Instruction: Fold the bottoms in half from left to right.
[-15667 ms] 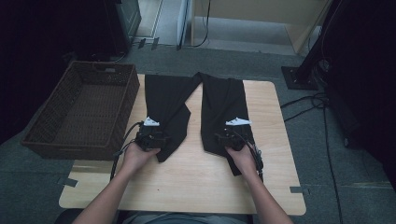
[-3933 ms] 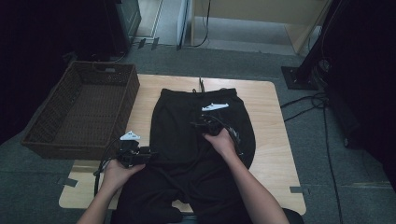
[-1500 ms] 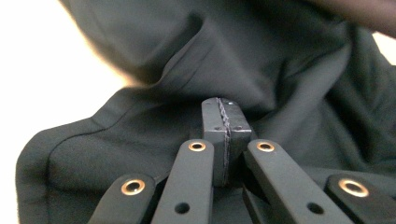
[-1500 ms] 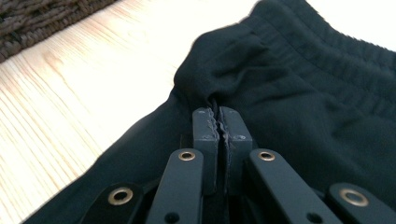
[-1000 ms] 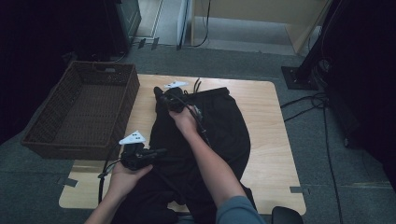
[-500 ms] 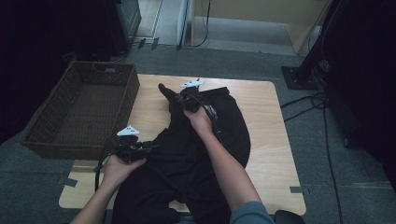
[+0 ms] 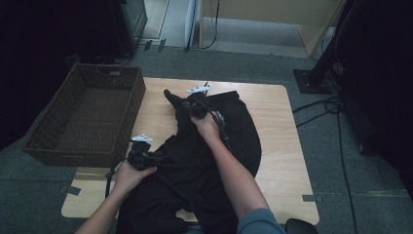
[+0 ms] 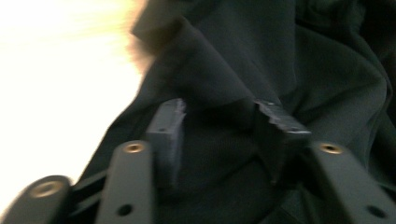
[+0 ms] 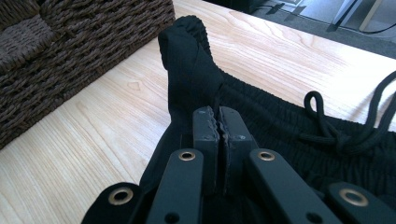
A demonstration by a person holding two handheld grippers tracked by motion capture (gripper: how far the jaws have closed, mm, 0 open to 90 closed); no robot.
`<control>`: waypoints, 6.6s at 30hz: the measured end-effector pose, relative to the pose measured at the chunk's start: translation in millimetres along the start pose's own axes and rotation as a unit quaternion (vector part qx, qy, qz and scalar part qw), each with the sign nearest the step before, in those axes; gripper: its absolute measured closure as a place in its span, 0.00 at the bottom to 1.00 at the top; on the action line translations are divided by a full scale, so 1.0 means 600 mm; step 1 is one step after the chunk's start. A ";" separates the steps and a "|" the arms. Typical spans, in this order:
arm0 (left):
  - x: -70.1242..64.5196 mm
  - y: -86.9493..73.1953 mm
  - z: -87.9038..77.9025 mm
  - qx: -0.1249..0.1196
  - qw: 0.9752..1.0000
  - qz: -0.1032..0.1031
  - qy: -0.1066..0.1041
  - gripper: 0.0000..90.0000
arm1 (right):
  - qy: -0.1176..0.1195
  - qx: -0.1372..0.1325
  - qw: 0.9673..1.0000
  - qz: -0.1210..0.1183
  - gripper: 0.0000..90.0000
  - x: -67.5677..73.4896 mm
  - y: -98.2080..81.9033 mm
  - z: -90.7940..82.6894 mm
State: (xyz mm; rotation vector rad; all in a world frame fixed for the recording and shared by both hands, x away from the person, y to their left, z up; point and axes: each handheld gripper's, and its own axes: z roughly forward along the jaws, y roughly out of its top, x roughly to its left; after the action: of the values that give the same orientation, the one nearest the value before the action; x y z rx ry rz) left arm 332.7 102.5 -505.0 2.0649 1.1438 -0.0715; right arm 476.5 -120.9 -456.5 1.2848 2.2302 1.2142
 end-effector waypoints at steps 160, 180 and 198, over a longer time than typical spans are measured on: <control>0.026 0.191 0.143 0.011 0.998 0.065 0.004 0.65 | -0.058 0.052 0.994 0.076 0.95 -0.082 -0.146 -0.118; -0.001 0.188 0.103 -0.002 0.998 0.064 0.007 0.66 | -0.059 0.019 0.994 0.088 0.82 -0.088 -0.204 -0.234; -0.061 0.075 0.081 0.029 0.994 0.101 -0.015 0.64 | -0.022 0.079 0.996 0.029 0.82 0.004 -0.253 -0.186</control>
State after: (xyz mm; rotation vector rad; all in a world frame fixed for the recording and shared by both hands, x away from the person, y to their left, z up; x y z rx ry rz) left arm 359.0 31.6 -499.1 2.2120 0.9178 -0.0368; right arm 321.4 -214.3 -508.5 1.4296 2.3115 1.0357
